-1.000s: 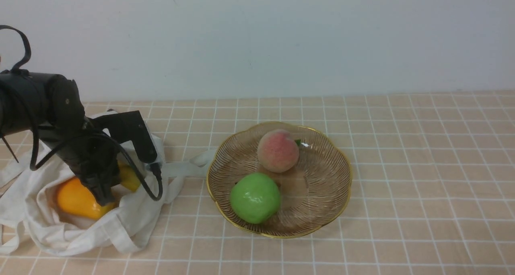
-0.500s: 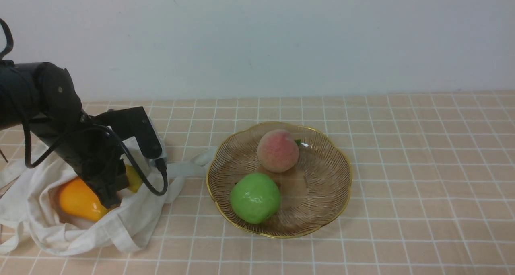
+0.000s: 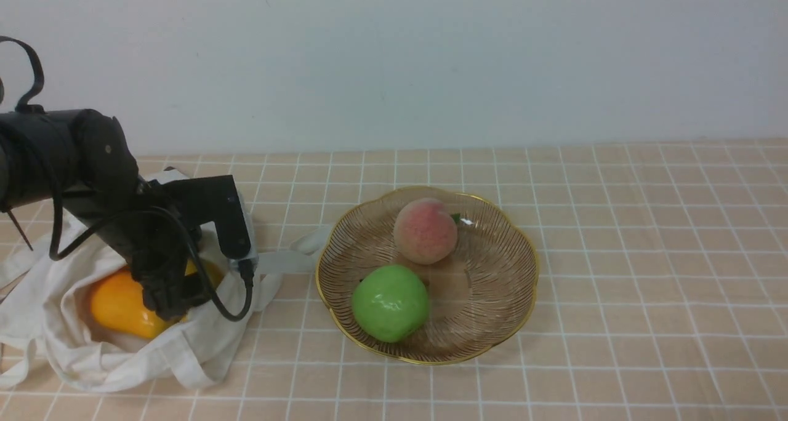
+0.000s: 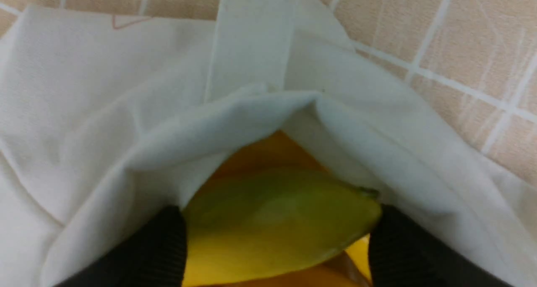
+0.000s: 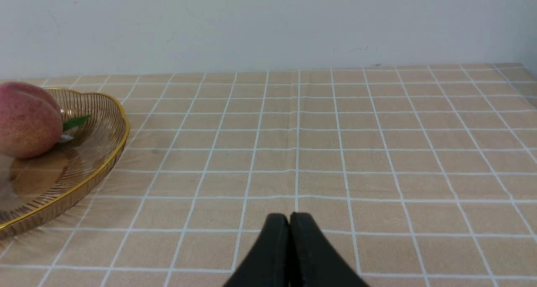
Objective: Take the fruit out of the bag on the brown coffee tablecloth and place them on the plate.
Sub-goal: 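Reach into the white bag and grasp the banana with the left gripper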
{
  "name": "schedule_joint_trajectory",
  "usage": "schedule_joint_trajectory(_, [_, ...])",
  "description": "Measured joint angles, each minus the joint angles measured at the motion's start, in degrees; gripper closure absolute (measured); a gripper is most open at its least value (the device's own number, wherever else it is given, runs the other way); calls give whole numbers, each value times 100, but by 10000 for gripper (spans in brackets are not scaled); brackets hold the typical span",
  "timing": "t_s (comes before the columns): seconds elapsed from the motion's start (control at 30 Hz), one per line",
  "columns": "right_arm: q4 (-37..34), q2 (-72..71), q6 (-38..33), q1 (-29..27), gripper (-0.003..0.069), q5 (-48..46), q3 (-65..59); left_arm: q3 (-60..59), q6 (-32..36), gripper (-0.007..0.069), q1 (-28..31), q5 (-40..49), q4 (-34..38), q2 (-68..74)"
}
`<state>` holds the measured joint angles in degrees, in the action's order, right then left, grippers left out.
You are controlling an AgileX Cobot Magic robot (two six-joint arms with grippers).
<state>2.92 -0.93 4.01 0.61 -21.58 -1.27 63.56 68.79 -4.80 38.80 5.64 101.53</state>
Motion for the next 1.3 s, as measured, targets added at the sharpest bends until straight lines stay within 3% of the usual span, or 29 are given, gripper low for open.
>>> schedule_joint_trajectory(0.13, [0, 0, 0, 0, 676, 0, 0, 0, 173, 112, 0, -416, 0, 161])
schedule_joint_trajectory(0.3, [0, 0, 0, 0, 676, 0, 0, 12, 397, 240, 0, -630, -16, 322])
schedule_joint_trajectory(0.4, [0, 0, 0, 0, 676, 0, 0, 12, 163, 308, 0, -668, 27, 341])
schedule_joint_trajectory(1.0, [0, 0, 0, 0, 676, 0, 0, 12, -1081, 329, 44, -44, 169, -754])
schedule_joint_trajectory(1.3, [0, 0, 0, 0, 676, 0, 0, 12, -1615, 337, 312, -6, 1196, -1857])
